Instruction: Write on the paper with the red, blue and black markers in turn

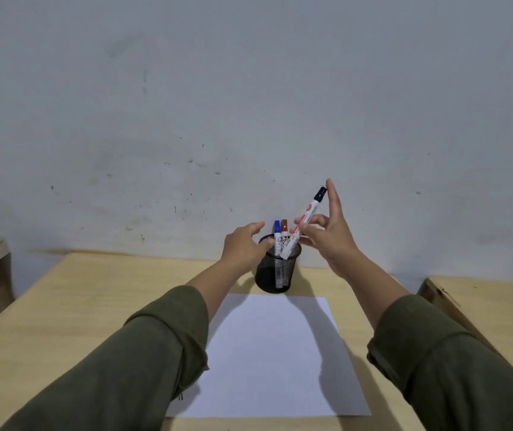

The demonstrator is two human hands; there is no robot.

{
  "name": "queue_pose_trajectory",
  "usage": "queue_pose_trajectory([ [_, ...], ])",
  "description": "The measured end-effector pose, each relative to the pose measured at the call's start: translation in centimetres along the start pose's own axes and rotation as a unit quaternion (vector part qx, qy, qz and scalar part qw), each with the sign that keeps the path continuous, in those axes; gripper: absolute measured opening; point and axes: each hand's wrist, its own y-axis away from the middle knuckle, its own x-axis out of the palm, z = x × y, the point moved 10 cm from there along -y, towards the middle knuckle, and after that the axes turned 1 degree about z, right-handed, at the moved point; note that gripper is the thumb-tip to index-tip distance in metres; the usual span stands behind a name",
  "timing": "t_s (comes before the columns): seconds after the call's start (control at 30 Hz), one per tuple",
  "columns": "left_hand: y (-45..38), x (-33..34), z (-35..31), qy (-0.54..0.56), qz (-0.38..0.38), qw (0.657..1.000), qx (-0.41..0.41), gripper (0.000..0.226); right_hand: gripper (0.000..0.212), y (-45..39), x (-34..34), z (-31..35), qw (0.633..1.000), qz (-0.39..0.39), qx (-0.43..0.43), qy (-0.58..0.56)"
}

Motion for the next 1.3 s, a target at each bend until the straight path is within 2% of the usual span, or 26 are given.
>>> queue_pose_trajectory([
  [0.2,-1.6,2.0,1.2,-0.058,0.015,0.998,0.003,0.057,0.082,-2.9,-0.8,-1.0,0.988,-0.061,-0.04,0.133],
  [0.37,-2.0,2.2,1.9,-0.045,0.006,0.999,0.002,0.057,0.078,-3.6,0.8,-2.9,0.957,0.0,-0.041,0.286],
  [0.57,-1.7,2.2,1.5,-0.03,0.002,0.999,0.015,0.054,0.07,-4.2,1.7,-5.0,0.935,0.017,-0.038,0.353],
  [0.77,-1.7,2.2,1.7,-0.016,0.001,1.0,0.015,0.053,0.065,-5.0,1.6,-6.0,0.926,0.0,-0.056,0.373],
  [1.0,-1.4,2.2,1.5,-0.02,-0.002,1.0,0.02,0.052,0.069,-4.7,1.2,-5.9,0.922,-0.013,-0.045,0.386],
  [1.13,-1.3,2.3,1.8,-0.019,-0.002,1.0,0.012,0.053,0.055,-4.2,0.9,-5.7,0.93,-0.021,-0.04,0.364],
  [1.3,-0.5,0.6,2.1,0.014,-0.066,0.998,0.001,0.056,0.034,-2.9,0.6,-4.1,0.942,-0.034,-0.039,0.33],
])
